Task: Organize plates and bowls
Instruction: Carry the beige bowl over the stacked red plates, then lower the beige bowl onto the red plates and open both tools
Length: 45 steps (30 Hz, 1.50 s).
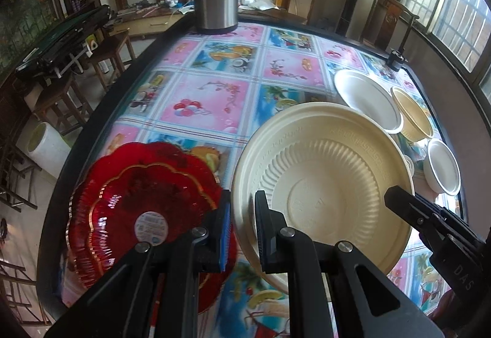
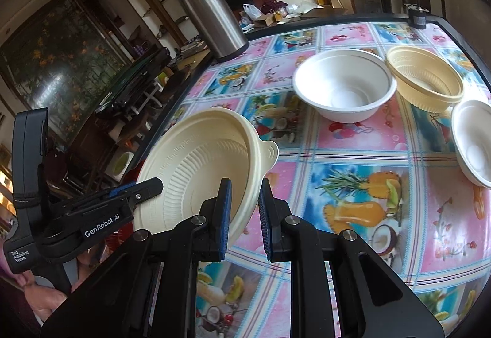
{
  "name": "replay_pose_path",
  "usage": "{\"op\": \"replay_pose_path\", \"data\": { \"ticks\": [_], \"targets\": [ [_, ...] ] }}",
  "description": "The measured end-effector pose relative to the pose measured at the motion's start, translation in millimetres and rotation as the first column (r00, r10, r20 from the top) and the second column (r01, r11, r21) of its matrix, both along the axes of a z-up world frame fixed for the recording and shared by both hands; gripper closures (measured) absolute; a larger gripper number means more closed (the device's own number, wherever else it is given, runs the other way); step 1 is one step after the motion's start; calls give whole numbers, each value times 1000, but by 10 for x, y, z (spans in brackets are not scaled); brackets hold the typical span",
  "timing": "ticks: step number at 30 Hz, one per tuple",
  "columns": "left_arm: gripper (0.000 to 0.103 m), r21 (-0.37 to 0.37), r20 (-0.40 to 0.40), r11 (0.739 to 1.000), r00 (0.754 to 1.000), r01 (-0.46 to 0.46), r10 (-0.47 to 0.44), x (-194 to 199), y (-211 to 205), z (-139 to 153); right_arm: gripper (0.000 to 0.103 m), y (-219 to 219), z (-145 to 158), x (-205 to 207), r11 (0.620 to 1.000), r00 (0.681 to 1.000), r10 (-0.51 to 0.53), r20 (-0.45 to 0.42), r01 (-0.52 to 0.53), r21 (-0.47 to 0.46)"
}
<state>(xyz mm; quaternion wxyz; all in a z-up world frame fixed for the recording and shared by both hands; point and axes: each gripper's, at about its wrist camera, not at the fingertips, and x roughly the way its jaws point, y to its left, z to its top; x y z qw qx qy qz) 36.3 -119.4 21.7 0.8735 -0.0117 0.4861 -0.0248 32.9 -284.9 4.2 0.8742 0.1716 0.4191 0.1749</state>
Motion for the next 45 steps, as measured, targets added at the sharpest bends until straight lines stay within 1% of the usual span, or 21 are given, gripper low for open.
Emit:
{"op": "replay_pose_path", "data": {
  "ticks": [5, 8, 15, 19, 22, 25, 27, 35, 38, 40, 41, 42, 43, 44, 45],
  "targets": [
    [90, 15, 26, 999, 999, -41, 40, -118, 270, 81, 86, 277, 17, 12, 999, 999, 51, 4, -51, 13],
    [90, 24, 34, 997, 996, -78, 77, -171, 461, 90, 86, 458, -34, 59, 996, 997, 82, -7, -82, 32],
    [90, 76, 18, 984, 987, -161, 160, -203, 831, -60, 86, 982, -167, 159, 989, 988, 148, -36, -148, 0],
    [90, 82, -7, 978, 981, -191, 192, -202, 974, -200, 86, 1196, -288, 219, 985, 983, 173, -61, -174, -17],
    [90, 89, -28, 975, 978, -202, 205, -166, 1026, -304, 86, 1257, -368, 256, 983, 981, 180, -79, -182, -23],
    [90, 115, -23, 970, 976, -213, 217, -158, 1064, -359, 86, 1332, -433, 294, 980, 976, 194, -95, -198, -28],
    [90, 120, -25, 968, 975, -218, 223, -171, 1103, -389, 86, 1391, -458, 302, 977, 974, 202, -99, -208, -49],
    [90, 113, -58, 966, 969, -232, 240, -171, 1207, -548, 85, 1520, -565, 310, 969, 968, 218, -123, -229, -89],
    [89, 109, -47, 964, 967, -243, 249, -177, 1229, -570, 84, 1514, -611, 318, 971, 965, 217, -144, -229, -68],
    [88, 109, -29, 962, 967, -250, 255, -177, 1239, -570, 82, 1503, -592, 301, 972, 967, 216, -135, -227, -67],
    [87, 107, -23, 962, 967, -251, 255, -170, 1248, -567, 81, 1504, -571, 291, 971, 968, 215, -128, -226, -73],
    [84, 108, -23, 961, 966, -253, 257, -148, 1258, -571, 78, 1502, -549, 281, 971, 968, 217, -122, -227, -77],
    [76, 112, -19, 960, 965, -256, 260, -146, 1267, -566, 75, 1495, -530, 269, 971, 969, 219, -117, -228, -74],
    [67, 111, -11, 959, 965, -260, 263, -151, 1279, -557, 71, 1480, -506, 253, 972, 969, 220, -110, -227, -62],
    [61, 107, 6, 957, 963, -268, 269, -166, 1293, -532, 67, 1464, -484, 238, 974, 971, 213, -106, -220, -59]
  ]
}}
